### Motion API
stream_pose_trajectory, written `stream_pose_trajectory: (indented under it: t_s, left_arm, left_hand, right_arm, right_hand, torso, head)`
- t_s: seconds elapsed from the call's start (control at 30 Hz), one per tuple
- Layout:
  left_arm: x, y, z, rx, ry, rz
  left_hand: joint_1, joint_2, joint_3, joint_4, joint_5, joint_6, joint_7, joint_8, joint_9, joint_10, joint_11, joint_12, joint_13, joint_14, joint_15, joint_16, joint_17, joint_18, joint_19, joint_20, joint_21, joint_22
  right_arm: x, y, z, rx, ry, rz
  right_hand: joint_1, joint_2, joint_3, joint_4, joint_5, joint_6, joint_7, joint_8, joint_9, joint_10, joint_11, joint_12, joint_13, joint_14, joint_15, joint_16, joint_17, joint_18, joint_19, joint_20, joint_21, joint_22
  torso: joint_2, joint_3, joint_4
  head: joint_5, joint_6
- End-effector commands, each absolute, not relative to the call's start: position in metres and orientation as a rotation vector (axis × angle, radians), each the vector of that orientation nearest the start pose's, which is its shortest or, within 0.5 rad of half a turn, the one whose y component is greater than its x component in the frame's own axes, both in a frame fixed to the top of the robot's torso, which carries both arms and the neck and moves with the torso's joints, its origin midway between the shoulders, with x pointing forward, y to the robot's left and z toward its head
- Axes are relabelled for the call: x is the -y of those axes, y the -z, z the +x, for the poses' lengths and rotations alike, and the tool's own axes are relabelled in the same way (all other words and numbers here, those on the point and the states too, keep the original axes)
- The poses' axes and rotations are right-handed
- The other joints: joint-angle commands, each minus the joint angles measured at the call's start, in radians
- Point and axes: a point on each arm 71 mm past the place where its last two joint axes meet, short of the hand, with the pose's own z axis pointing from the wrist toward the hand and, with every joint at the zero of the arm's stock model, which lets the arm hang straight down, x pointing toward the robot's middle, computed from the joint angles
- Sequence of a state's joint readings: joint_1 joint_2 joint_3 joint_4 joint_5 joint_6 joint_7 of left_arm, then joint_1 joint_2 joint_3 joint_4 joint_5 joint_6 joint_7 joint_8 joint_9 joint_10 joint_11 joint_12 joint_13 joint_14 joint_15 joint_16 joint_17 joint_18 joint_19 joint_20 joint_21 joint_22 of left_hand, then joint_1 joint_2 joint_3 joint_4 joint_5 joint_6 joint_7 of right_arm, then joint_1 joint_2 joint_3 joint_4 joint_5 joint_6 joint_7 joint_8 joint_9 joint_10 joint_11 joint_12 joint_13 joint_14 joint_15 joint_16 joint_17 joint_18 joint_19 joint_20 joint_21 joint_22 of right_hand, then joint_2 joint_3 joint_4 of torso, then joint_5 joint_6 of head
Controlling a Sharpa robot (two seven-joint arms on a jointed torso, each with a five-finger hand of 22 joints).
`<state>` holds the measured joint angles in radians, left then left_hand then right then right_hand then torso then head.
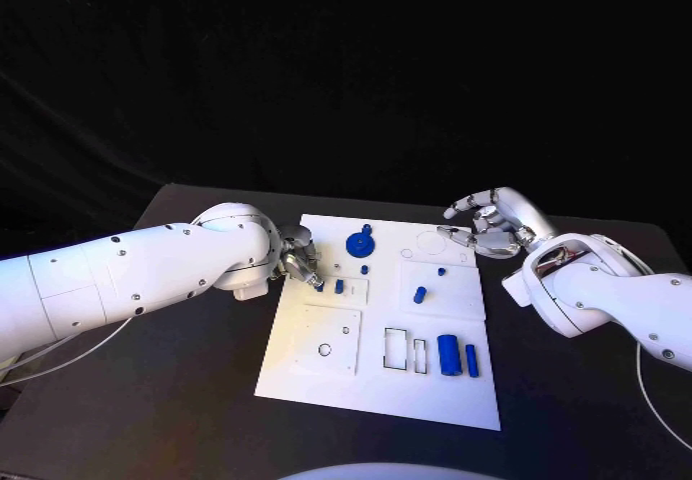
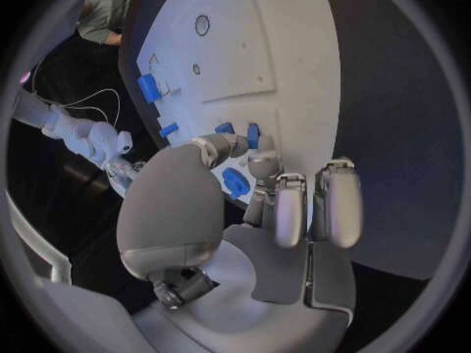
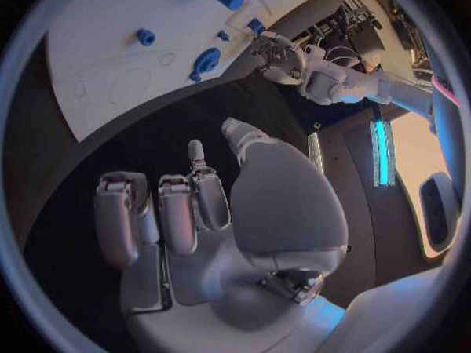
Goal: Assemble the parts on the task board
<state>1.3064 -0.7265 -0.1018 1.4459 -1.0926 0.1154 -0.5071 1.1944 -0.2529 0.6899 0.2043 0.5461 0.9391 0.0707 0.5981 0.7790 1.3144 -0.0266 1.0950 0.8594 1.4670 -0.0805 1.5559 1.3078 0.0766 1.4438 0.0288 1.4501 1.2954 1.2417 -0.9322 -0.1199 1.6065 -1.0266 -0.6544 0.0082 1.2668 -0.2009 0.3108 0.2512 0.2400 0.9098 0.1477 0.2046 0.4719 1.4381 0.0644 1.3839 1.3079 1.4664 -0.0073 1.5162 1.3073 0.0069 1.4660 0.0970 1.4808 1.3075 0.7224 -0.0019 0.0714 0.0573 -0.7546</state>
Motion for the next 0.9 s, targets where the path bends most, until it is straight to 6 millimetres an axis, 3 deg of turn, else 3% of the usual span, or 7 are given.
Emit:
stream_pose_trajectory:
  t_s: [0.03, 0.47, 0.9]
  left_arm:
    - [-0.1765, 0.2068, 0.4965, -2.324, 0.410, -0.065]
    - [-0.1765, 0.2072, 0.4982, -2.321, 0.391, -0.058]
    - [-0.1746, 0.2069, 0.4996, -2.311, 0.394, -0.064]
  left_hand:
    - [-0.014, -0.002, 0.140, -0.149, -0.003, 0.025, -0.023, 0.006, 0.006, 0.013, -0.003, -0.002, 0.006, 0.098, -0.007, 0.005, 0.241, -0.018, 0.003, -0.005, 0.002, 0.000]
    - [-0.030, -0.001, 0.115, -0.144, -0.004, 0.039, -0.037, 0.025, 0.029, 0.042, -0.014, 0.026, 0.047, 0.102, -0.015, 0.012, 0.257, -0.018, 0.005, -0.012, 0.002, 0.001]
    - [-0.065, -0.003, 0.047, -0.113, -0.016, 0.041, -0.053, 0.036, 0.051, 0.052, -0.026, 0.028, 0.055, 0.103, -0.026, 0.014, 0.261, -0.019, 0.008, -0.022, 0.001, 0.003]
  right_arm:
    - [0.2322, 0.1712, 0.4704, -1.471, -0.825, 0.292]
    - [0.2321, 0.1710, 0.4704, -1.469, -0.826, 0.292]
    - [0.2321, 0.1709, 0.4703, -1.467, -0.826, 0.292]
  right_hand:
    - [-0.002, 0.008, 0.001, 0.008, 0.007, 0.001, -0.004, 0.004, -0.001, -0.002, -0.004, -0.003, 0.094, 0.067, -0.004, -0.003, 0.095, 0.020, 0.044, -0.001, -0.005, 0.193]
    - [-0.002, 0.008, 0.001, 0.008, 0.007, 0.001, -0.004, 0.004, -0.001, -0.002, -0.004, -0.003, 0.094, 0.067, -0.004, -0.003, 0.095, 0.020, 0.044, -0.001, -0.005, 0.193]
    - [-0.002, 0.008, 0.001, 0.008, 0.008, 0.001, -0.004, 0.004, -0.001, -0.003, -0.005, -0.004, 0.093, 0.067, -0.004, -0.003, 0.094, 0.020, 0.044, -0.002, -0.005, 0.193]
  torso:
    - [0.000, -0.0003, 0.0002]
    - [0.000, -0.0006, 0.0007]
    - [0.000, 0.0000, 0.0005]
  head:
    - [-0.001, -0.001]
    - [-0.003, -0.006]
    - [-0.004, -0.008]
